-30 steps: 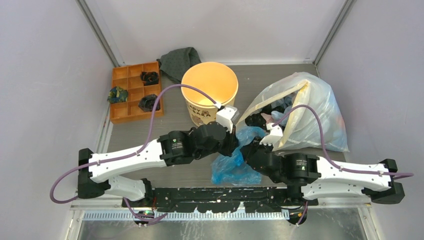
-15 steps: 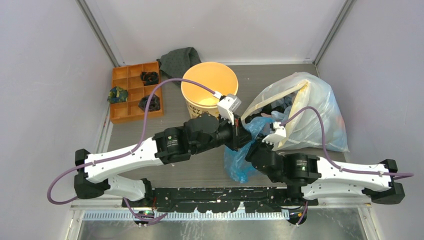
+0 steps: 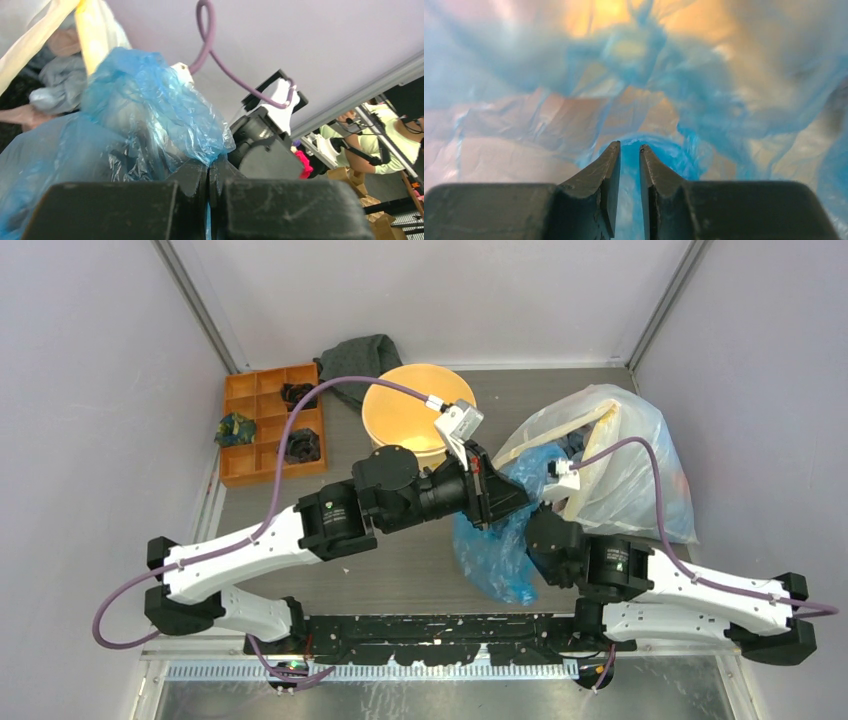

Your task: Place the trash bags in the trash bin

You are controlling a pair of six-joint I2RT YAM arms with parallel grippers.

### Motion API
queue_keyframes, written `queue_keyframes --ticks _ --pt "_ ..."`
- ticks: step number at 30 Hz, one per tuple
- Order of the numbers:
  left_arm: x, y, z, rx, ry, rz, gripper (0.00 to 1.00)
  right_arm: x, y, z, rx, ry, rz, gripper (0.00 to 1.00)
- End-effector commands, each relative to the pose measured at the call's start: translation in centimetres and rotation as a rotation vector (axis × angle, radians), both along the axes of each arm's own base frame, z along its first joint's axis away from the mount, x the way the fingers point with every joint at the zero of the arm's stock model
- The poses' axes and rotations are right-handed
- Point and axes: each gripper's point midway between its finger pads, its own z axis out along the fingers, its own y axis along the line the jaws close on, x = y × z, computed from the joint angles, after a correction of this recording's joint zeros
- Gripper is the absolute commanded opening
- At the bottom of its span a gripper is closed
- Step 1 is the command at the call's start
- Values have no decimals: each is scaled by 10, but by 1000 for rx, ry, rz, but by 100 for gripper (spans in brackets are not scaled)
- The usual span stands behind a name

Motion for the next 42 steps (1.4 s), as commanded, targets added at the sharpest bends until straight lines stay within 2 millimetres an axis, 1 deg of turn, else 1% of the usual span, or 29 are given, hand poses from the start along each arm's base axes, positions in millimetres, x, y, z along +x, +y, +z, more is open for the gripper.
queue_keyframes --ticks 1,4,8,10,15,17,19,24,29,33,36,42 --pt "-15 -8 44 -110 -58 -69 0 10 11 57 111 -78 67 26" --pt "-29 -16 55 -126 -97 -134 1 17 12 66 126 -82 60 26" --pt "-43 -27 67 -163 -128 -195 1 27 10 78 157 -88 32 26" --pt "-50 -34 71 -180 -131 -226 1 33 4 87 160 -90 4 26" --pt "-67 -41 84 -212 -140 -292 0 36 -18 110 158 -116 -62 26" --pt "-72 -41 86 -218 -143 -303 1 34 -29 116 153 -118 -87 26" --pt "-73 -40 88 -224 -144 -305 1 33 -38 115 139 -113 -102 26" --pt "-73 -37 89 -226 -149 -301 0 29 -54 110 165 -116 -129 26" --pt "-67 -33 88 -203 -156 -259 1 31 -59 118 171 -132 -161 25" --pt "-64 -25 88 -180 -170 -228 0 39 -63 127 100 -144 -209 25" --pt "-58 -17 90 -164 -182 -188 0 43 -66 131 42 -155 -240 25" --pt "-46 0 91 -126 -203 -112 0 50 -82 125 -66 -162 -327 25"
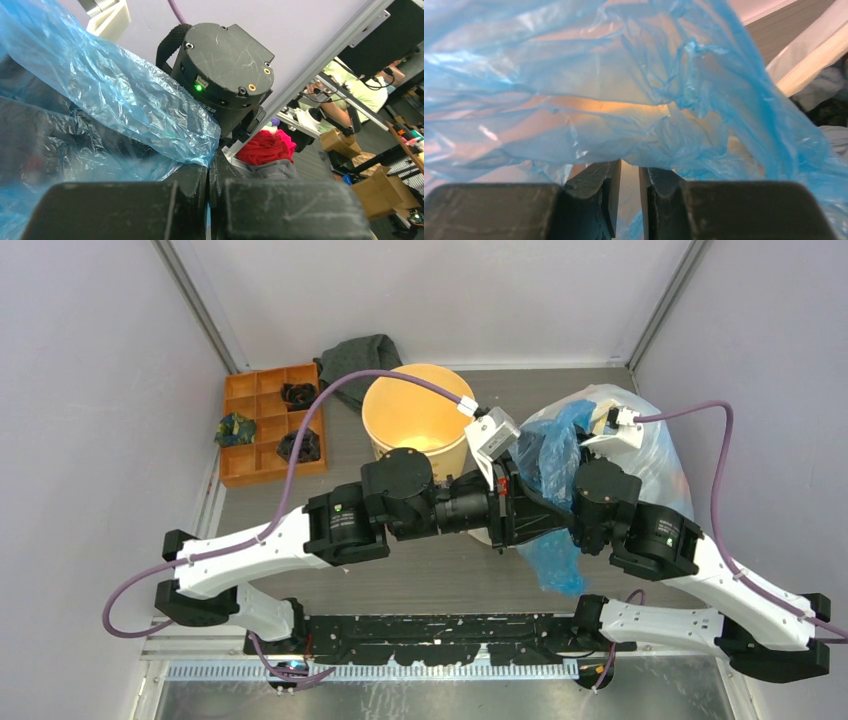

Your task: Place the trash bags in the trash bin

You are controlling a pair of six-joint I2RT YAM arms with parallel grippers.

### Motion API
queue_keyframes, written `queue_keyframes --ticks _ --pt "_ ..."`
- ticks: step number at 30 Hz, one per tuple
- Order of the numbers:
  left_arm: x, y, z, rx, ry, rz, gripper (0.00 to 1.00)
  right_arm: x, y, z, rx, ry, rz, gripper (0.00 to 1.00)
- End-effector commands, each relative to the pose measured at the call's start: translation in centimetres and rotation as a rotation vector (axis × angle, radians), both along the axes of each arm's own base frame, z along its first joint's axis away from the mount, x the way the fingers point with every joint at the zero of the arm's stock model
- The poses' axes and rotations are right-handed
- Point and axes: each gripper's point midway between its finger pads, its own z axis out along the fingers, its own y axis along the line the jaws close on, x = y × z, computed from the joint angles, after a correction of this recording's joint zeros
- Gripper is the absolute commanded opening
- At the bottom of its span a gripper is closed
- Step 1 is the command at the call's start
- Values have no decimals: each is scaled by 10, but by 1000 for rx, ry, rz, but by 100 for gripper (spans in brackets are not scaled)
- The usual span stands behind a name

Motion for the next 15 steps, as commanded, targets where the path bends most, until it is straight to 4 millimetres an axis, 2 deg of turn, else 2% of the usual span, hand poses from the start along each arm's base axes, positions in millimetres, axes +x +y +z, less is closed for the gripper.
queue_keyframes --ticks 1,7,15 --pt "10 32 36 -58 -48 85 0 6 -26 -1 -107 -1 -122 24" --pt "7 37 42 -55 -56 71 0 12 -33 -12 -169 25 -168 25" --pt "9 44 42 -48 -68 92 0 22 -24 -26 -211 74 -156 25"
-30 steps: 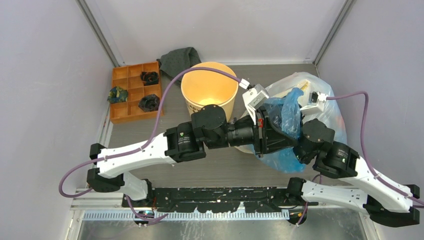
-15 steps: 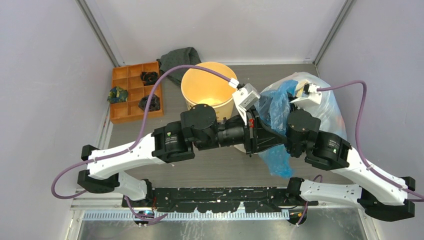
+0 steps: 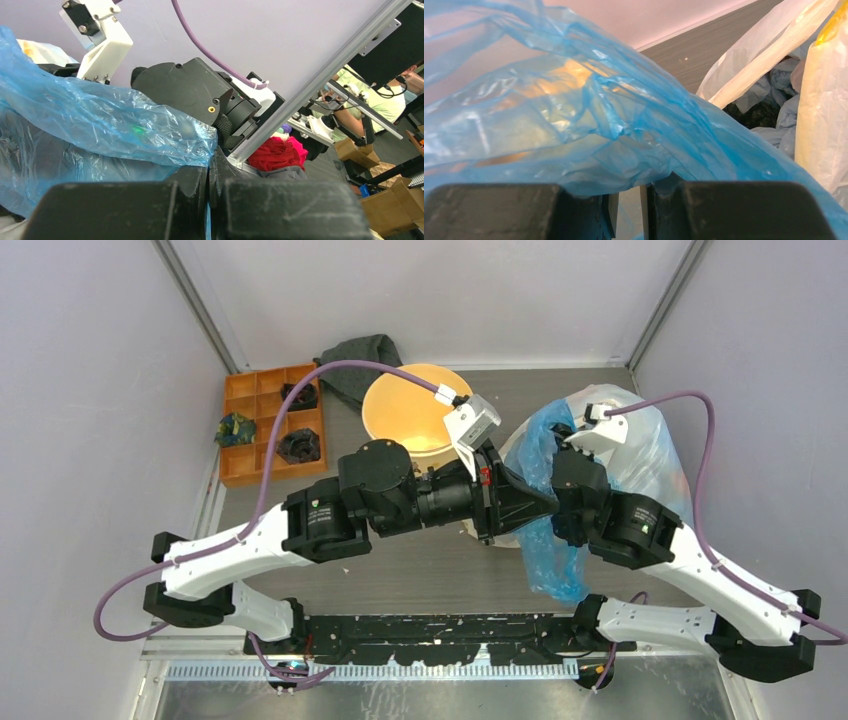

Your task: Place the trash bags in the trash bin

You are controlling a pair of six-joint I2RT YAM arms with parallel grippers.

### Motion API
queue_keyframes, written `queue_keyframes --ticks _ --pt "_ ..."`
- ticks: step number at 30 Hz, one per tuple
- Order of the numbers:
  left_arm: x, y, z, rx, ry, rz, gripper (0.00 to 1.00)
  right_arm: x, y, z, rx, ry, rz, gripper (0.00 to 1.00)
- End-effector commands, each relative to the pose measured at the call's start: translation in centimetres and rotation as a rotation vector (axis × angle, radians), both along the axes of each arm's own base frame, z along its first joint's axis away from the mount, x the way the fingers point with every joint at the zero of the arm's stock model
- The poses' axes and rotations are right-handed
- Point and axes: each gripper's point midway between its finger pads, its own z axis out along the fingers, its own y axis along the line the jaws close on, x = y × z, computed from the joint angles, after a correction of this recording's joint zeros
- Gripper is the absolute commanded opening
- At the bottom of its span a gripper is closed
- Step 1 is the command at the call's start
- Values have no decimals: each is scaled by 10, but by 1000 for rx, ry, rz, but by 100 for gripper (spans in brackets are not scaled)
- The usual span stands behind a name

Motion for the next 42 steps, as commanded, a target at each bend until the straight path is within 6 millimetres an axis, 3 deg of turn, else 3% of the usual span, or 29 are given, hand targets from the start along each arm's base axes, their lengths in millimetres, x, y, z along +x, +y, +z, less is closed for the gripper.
queue_keyframes --ticks 1,14,21,25,33,36,39,42 --pt "2 23 27 -57 -36 30 0 4 -2 7 2 11 -15 25" --pt "15 32 22 -13 -67 109 0 6 10 -6 -34 95 29 25" --pt "29 34 15 35 -84 185 0 -1 32 -7 -5 152 147 26" --pt "45 34 3 100 -99 267 1 -15 47 -2 30 188 262 33" --pt "91 55 -20 212 -86 515 0 -39 45 10 130 183 374 40" --pt "91 50 -20 214 -117 479 0 -46 46 8 133 203 405 43" --pt "87 53 -25 245 -118 451 0 -55 34 6 117 222 403 49" --pt "84 61 -45 289 -77 450 0 -67 16 2 102 261 394 55"
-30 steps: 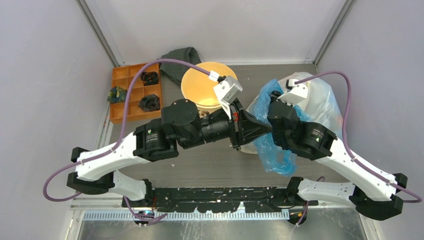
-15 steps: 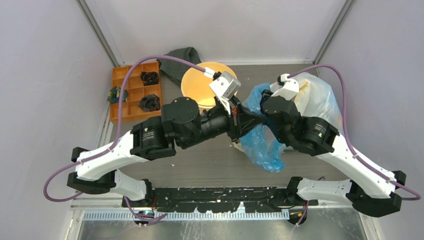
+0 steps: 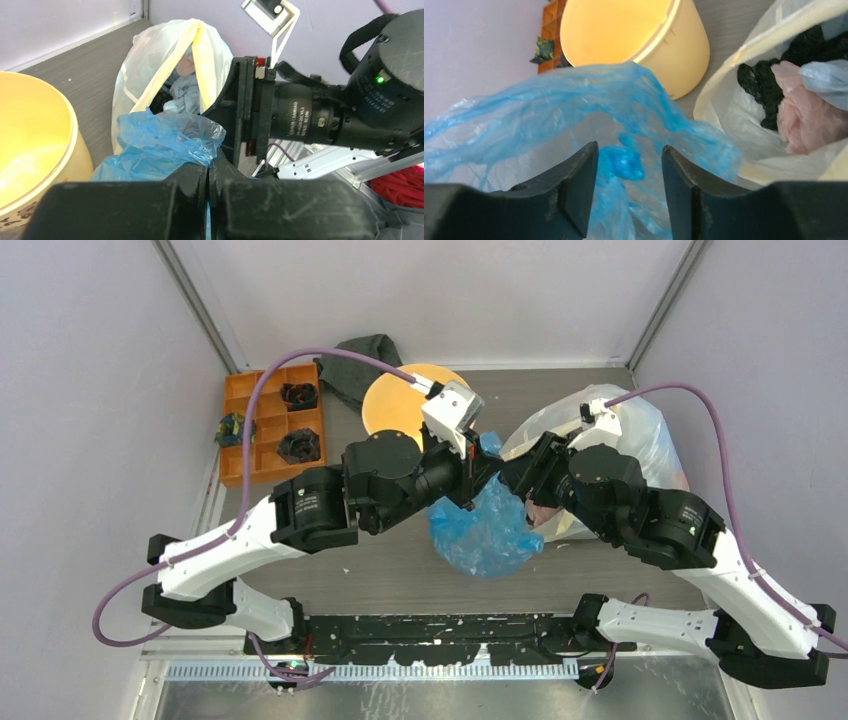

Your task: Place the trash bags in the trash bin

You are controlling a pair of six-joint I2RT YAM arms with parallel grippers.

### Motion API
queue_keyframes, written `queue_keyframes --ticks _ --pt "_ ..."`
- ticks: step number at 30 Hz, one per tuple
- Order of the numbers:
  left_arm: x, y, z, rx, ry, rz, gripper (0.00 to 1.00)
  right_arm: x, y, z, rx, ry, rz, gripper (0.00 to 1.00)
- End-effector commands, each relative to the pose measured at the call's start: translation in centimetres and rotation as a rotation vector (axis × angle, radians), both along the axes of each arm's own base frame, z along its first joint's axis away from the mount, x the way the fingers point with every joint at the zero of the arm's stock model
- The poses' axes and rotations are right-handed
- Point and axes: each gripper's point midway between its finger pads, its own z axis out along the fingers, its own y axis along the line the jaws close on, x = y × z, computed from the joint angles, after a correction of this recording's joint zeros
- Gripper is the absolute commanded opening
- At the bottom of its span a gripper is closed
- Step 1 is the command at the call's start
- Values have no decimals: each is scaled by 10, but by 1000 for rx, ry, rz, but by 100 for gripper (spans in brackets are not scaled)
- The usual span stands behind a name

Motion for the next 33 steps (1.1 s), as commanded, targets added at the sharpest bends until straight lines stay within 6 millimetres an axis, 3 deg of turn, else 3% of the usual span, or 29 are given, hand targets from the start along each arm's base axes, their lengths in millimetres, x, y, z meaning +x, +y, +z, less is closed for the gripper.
queue_keyframes --ticks 1,4,7,9,12,17,19,23,29,33 --pt "-4 18 -8 6 33 10 0 -23 -22 2 12 41 20 58" --pt "-6 22 -27 -21 97 28 0 -32 -31 -19 11 85 18 65" --pt "-9 17 -45 -48 160 28 0 -36 -34 -63 -65 174 2 66" --pt "-11 19 -67 -31 219 45 0 -37 -33 -98 -88 219 -10 67" --pt "-12 42 -120 8 342 136 0 -41 -20 -136 -54 268 10 67" --pt "-18 109 -224 105 492 313 0 -44 1 -195 -23 353 34 64" --pt "-23 128 -250 102 531 340 0 -45 9 -210 -16 375 40 63" --pt "-29 157 -280 118 587 389 1 -46 28 -229 15 383 66 62" --pt "-34 173 -297 179 615 427 0 -46 45 -255 -22 392 49 61" --pt "-32 187 -297 184 607 460 0 -44 37 -260 -78 385 -12 58"
